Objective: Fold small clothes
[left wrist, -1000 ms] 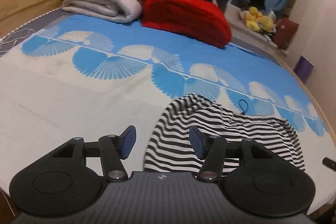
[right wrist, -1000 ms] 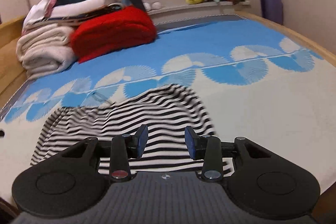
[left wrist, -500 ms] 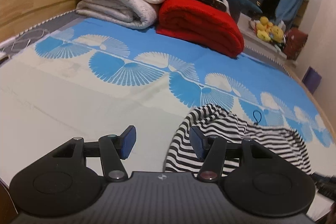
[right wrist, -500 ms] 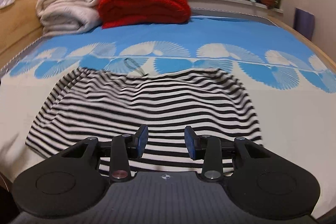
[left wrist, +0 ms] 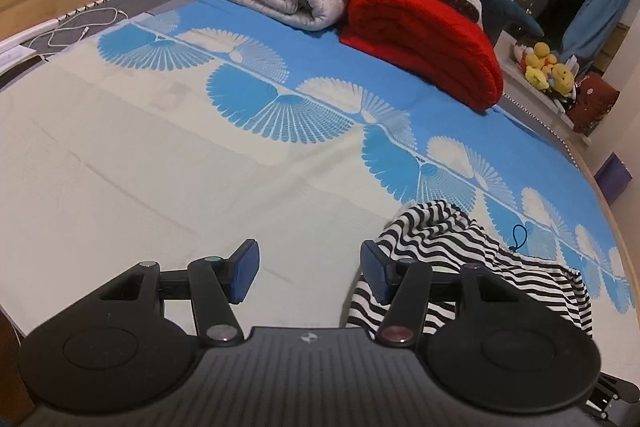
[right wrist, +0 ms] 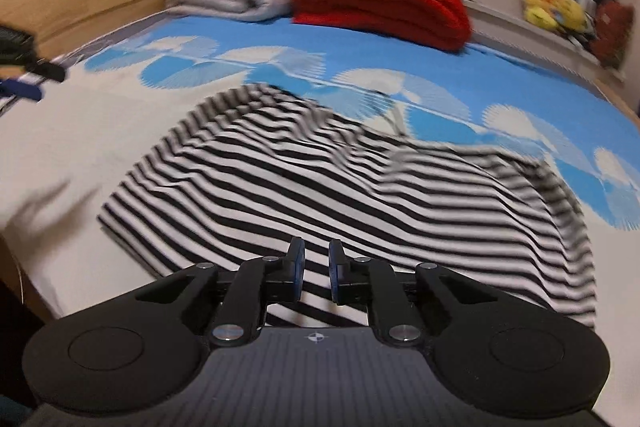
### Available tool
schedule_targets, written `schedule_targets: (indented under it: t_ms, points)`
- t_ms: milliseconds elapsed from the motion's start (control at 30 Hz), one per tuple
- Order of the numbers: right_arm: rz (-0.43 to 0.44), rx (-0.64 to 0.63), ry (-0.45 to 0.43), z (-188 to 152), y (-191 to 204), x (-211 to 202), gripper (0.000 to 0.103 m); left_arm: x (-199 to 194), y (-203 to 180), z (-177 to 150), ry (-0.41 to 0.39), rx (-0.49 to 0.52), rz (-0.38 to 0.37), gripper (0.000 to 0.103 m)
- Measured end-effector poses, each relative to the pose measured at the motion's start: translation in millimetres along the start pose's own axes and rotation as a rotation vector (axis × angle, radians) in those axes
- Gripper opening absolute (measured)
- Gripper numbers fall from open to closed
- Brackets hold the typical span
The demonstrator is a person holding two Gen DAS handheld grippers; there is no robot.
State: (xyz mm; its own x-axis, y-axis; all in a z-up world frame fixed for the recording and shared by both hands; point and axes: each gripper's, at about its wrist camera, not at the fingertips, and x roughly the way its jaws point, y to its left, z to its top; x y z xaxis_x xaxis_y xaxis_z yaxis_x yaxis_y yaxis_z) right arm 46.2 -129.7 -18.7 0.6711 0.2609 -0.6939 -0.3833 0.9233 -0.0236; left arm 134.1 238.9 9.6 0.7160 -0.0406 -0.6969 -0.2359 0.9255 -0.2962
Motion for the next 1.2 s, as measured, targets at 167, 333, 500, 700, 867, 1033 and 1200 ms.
schedule_targets:
  t_ms: [167,333,500,700,867,1033,1200]
  points:
    - [0.103,-0.073,0.011,19.3,53.8,20.3,0.014,2.0,5.4,1.7,0.005,-0.016,0.001,0.061]
    - [0.189,-0.156,0.055,30.8,107.0,49.9,0.034,3.8,12.1,3.1,0.008,-0.021,0.006,0.061]
    - [0.250,-0.259,0.151,31.2,143.7,80.0,0.053,6.1,21.3,5.1,0.020,-0.044,0.005,0.061]
    - [0.213,-0.353,0.215,23.4,160.3,106.6,0.065,7.7,26.8,7.4,0.022,-0.059,-0.001,0.061]
    - [0.177,-0.369,0.210,27.6,163.2,116.2,0.065,9.5,30.3,8.6,0.028,-0.072,0.002,0.061]
    - [0.112,-0.398,0.204,35.5,170.8,125.7,0.026,10.1,32.0,8.8,0.029,-0.077,0.010,0.061]
    - [0.065,-0.386,0.119,41.6,174.0,112.3,0.015,11.5,39.2,9.2,0.022,-0.096,0.041,0.061]
